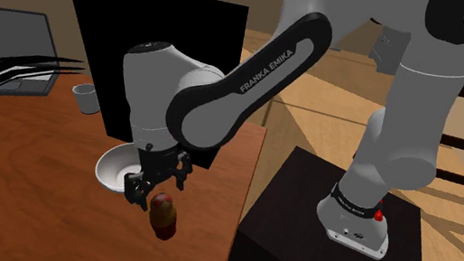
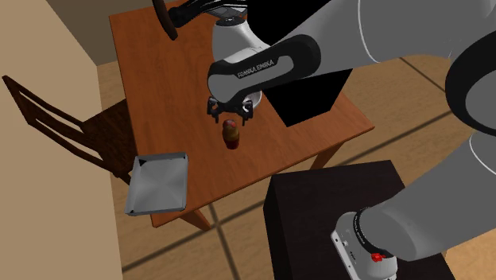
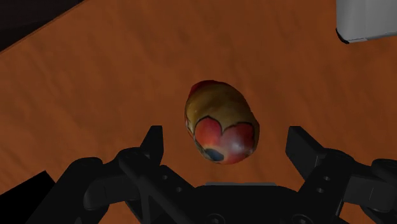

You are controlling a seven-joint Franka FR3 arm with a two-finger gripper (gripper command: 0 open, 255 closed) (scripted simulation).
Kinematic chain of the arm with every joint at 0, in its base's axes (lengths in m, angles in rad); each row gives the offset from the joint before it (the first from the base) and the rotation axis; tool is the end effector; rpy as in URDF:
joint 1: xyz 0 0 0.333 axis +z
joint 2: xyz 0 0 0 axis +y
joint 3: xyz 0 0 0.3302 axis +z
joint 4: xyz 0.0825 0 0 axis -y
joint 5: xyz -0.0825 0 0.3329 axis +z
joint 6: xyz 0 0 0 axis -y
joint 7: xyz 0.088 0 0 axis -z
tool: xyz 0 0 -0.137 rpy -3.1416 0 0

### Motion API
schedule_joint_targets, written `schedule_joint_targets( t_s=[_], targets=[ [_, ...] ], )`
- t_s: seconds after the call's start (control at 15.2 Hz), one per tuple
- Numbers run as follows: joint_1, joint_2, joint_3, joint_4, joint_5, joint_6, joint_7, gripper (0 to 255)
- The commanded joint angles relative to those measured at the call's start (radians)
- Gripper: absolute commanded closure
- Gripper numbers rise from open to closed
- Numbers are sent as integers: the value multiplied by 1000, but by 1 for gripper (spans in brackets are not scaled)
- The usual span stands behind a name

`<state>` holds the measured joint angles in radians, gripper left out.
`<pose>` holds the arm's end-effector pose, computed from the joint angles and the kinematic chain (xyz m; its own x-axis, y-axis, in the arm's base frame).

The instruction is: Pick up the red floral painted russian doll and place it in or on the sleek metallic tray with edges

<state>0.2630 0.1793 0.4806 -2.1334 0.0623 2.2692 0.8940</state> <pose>0.3862 0.3528 0.3491 0.9746 -0.1906 -0.1178 -0.1985 -0.9783 -0.0591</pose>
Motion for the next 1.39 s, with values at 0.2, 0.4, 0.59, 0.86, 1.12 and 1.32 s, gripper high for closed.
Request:
schedule_joint_targets(
  t_s=[0.2, 0.4, 0.59, 0.86, 1.12, 1.32],
  targets=[
    [13, 46, -4, -19, -24, 62, 20, 0],
    [14, 51, -5, -21, -27, 69, 22, 0],
    [14, 51, -5, -21, -27, 69, 22, 0],
    [14, 51, -5, -21, -27, 69, 22, 255],
    [14, 51, -5, -21, -27, 69, 22, 255],
    [14, 52, -5, -20, -27, 69, 22, 255]
  ],
)
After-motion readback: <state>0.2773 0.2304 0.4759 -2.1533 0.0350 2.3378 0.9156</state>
